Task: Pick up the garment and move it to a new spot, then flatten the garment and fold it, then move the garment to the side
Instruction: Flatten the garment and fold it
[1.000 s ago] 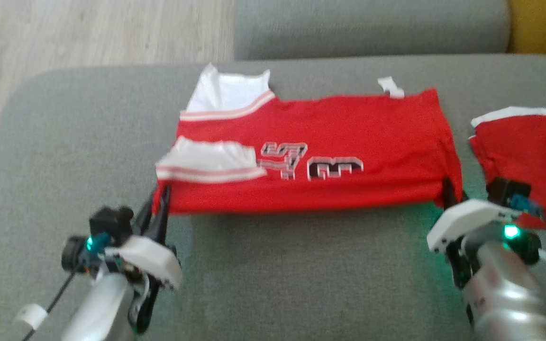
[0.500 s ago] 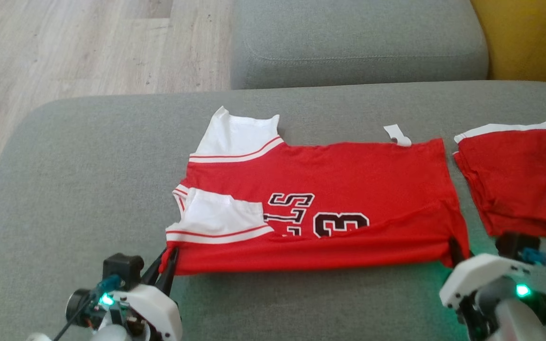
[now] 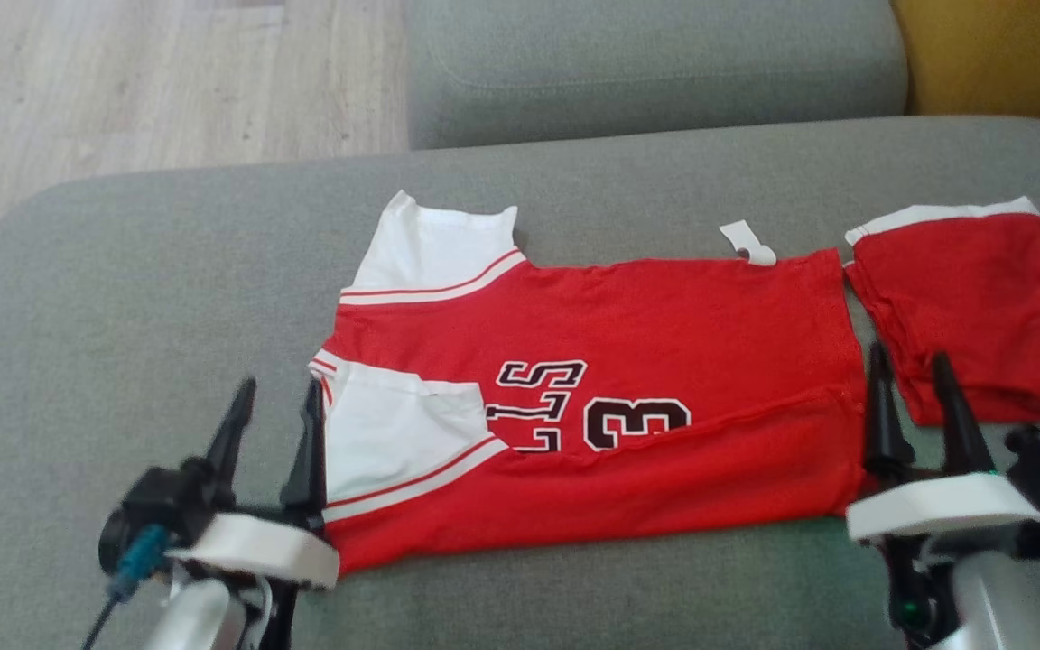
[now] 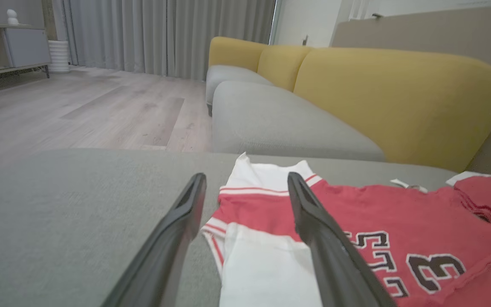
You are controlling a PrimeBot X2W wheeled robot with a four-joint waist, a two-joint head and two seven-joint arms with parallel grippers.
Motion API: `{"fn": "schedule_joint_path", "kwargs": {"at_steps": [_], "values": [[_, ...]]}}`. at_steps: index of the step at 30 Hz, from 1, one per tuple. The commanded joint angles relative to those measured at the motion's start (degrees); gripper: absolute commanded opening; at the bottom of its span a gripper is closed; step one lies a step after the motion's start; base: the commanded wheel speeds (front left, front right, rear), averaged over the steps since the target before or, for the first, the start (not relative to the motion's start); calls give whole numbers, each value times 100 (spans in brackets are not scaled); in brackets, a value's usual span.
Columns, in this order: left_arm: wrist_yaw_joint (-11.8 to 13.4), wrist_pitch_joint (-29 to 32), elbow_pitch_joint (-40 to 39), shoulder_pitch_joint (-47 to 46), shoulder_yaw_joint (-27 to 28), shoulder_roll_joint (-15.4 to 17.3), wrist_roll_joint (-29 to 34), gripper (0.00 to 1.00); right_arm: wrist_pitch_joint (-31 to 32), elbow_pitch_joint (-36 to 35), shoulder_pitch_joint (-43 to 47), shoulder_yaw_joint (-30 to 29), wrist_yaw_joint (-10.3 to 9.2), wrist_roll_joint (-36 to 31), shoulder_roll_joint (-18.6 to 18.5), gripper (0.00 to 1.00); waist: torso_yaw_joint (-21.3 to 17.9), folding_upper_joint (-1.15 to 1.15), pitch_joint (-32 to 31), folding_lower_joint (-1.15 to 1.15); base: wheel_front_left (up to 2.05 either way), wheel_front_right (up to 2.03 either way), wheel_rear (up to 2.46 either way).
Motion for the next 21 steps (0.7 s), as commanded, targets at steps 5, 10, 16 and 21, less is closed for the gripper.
{"fn": "schedule_joint_path", "kwargs": {"at_steps": [5, 10, 16, 21], "values": [[-100, -165, -992, -359, 832, -227, 144, 100, -311, -810, -83, 628, -4, -94, -38, 100, -74, 0, 212, 0, 0, 0, 0], [-424, -168, -1475, -246, 1333, -502, 556, 100, -320, -1322, -47, 709, -4, -120, -38, 100, -116, 0, 423, 0, 0, 0, 0], [-678, -166, -1211, -770, 1461, -335, 848, 100, -321, -1487, -192, 772, -4, -141, -38, 100, -208, 0, 685, 0, 0, 0, 0], [-819, 541, -550, -1654, 1100, 147, 892, 100, -322, -1562, -407, 782, -4, -71, -38, 100, -306, 0, 974, 0, 0, 0, 0]]}}
